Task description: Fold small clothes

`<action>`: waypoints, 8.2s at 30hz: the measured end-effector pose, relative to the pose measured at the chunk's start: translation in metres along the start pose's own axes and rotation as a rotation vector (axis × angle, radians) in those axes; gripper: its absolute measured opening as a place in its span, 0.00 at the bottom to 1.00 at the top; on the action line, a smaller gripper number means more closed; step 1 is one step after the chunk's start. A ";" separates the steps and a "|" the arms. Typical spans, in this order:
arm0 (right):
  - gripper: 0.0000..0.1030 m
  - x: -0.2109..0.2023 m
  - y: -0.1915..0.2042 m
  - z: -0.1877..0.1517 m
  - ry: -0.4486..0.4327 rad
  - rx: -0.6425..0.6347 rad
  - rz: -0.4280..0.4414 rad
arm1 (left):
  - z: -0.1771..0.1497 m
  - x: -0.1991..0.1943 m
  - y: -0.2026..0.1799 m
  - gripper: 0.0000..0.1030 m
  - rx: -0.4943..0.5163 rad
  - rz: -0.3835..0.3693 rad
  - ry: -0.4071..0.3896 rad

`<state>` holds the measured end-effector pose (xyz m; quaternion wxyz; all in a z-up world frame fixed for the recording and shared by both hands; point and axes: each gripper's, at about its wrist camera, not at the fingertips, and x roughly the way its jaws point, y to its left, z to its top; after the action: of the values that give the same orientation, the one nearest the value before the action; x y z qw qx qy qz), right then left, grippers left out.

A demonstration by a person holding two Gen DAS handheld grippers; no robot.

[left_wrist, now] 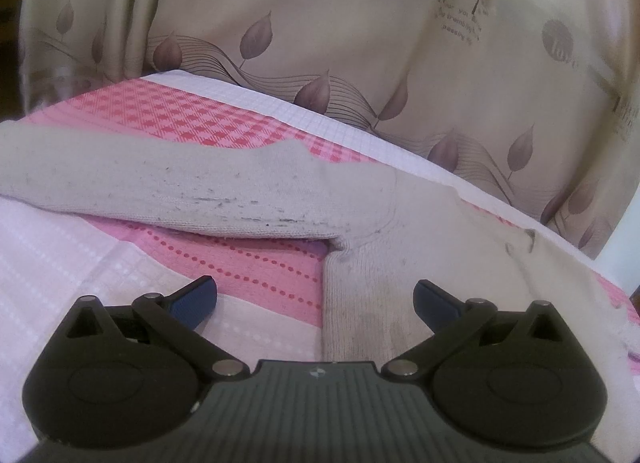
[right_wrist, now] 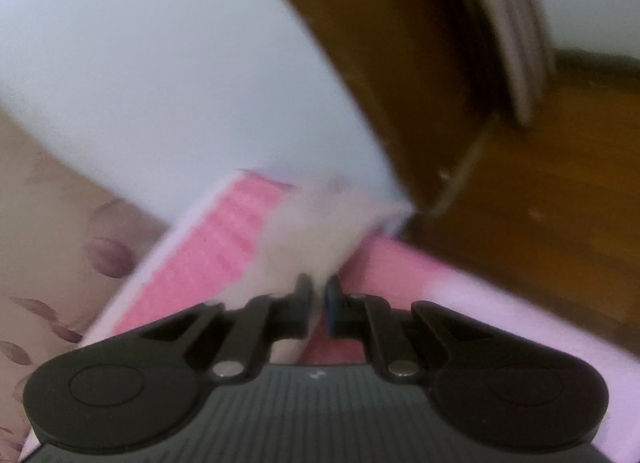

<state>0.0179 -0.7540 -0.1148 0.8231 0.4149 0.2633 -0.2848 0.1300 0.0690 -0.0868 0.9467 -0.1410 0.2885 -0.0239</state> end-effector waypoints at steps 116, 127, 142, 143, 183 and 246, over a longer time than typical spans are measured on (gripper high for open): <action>0.08 -0.076 0.036 0.024 -0.102 0.127 0.253 | -0.015 0.013 -0.045 1.00 -0.124 -0.331 0.003; 0.08 -0.093 0.121 -0.005 -0.040 0.028 0.446 | -0.016 0.013 -0.042 1.00 -0.144 -0.339 -0.003; 0.08 -0.032 0.334 -0.224 0.430 0.137 0.815 | -0.015 0.008 -0.035 1.00 -0.208 -0.355 -0.028; 0.08 -0.025 0.343 -0.245 0.469 0.127 0.809 | -0.015 0.008 -0.035 1.00 -0.210 -0.356 -0.029; 0.67 -0.058 0.164 -0.264 0.289 -0.054 0.742 | 0.066 0.068 -0.089 0.05 -0.075 -0.221 0.041; 0.62 -0.081 0.299 -0.298 0.075 -1.007 0.268 | 0.041 -0.029 0.013 0.80 -0.315 -0.225 -0.008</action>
<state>0.1080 -0.3376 -0.0553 0.9398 0.0076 0.3416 -0.0003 0.1281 0.0952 -0.0426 0.9054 -0.3189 0.2674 -0.0835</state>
